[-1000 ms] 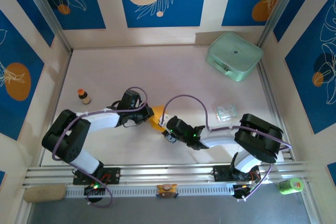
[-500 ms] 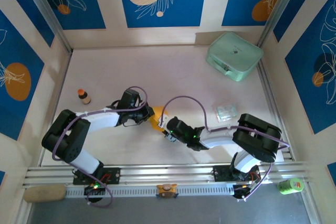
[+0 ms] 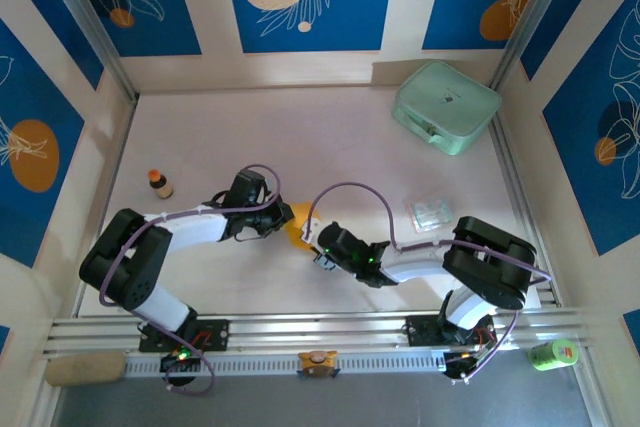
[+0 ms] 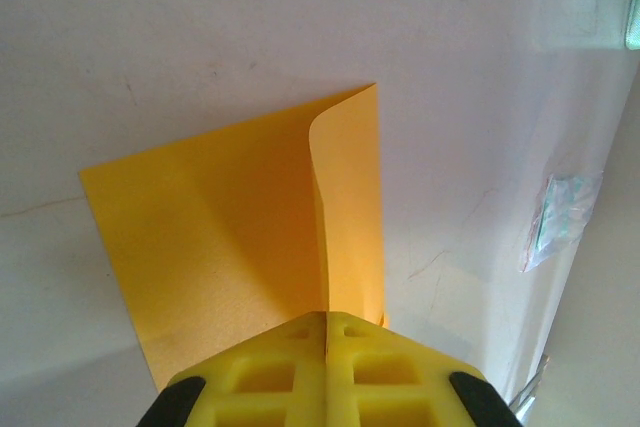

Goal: Fold a paper plane with a square sheet of paper (pick it up from the middle)
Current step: Fourth fold the wing at the center of the table.

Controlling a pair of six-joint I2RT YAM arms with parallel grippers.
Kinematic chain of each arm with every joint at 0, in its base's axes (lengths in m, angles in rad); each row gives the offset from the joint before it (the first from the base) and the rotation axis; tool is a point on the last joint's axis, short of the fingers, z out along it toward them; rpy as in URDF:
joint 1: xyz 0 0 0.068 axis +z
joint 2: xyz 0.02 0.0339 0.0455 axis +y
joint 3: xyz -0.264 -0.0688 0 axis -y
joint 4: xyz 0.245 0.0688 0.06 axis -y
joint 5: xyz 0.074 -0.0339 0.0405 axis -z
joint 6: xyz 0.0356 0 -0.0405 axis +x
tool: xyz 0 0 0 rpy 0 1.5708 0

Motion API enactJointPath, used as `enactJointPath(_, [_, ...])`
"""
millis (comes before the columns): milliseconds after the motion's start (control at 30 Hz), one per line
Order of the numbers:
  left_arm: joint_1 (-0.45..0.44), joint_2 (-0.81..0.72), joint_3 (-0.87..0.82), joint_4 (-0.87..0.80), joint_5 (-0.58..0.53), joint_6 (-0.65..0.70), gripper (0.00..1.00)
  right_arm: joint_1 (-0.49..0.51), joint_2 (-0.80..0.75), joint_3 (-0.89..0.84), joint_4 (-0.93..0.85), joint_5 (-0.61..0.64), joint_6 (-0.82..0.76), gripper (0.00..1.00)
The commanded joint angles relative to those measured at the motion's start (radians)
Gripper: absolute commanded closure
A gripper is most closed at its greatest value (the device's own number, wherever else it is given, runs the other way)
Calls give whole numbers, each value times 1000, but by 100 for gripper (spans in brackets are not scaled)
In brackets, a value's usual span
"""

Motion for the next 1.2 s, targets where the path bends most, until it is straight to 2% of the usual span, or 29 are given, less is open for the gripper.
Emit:
enactJointPath(0, [13,-12,18,-5,11,-6,99,-10,2,-24,19,-36,30,88])
enactJointPath(100, [13,-18,18,-3,7,-7,91,-16,0,-21,12,-62,61,92])
enactJointPath(233, [13,-42,8,13,-7,-6,71,-33,13,-9,-8,-87,131,97])
enactJointPath(267, [13,-54,6,10,-17,-6,59,-40,17,-3,-16,-99,155,97])
enactJointPath(300, [13,-69,-2,10,-28,-4,55,-48,22,4,-24,-115,181,97])
enactJointPath(467, [14,-142,-19,-37,-91,12,46,-87,47,13,-16,-198,291,98])
enactJointPath(567, [13,-166,-20,-60,-102,21,46,-107,58,14,-14,-253,350,98])
enactJointPath(700, [13,-169,-16,-64,-103,24,51,-152,62,-7,20,-317,424,98])
enactJointPath(1000, [3,-110,-9,-1,-43,24,78,-279,63,-55,128,-562,576,98])
enactJointPath(1167, [-25,-45,18,42,3,35,86,-320,89,-59,172,-650,636,97])
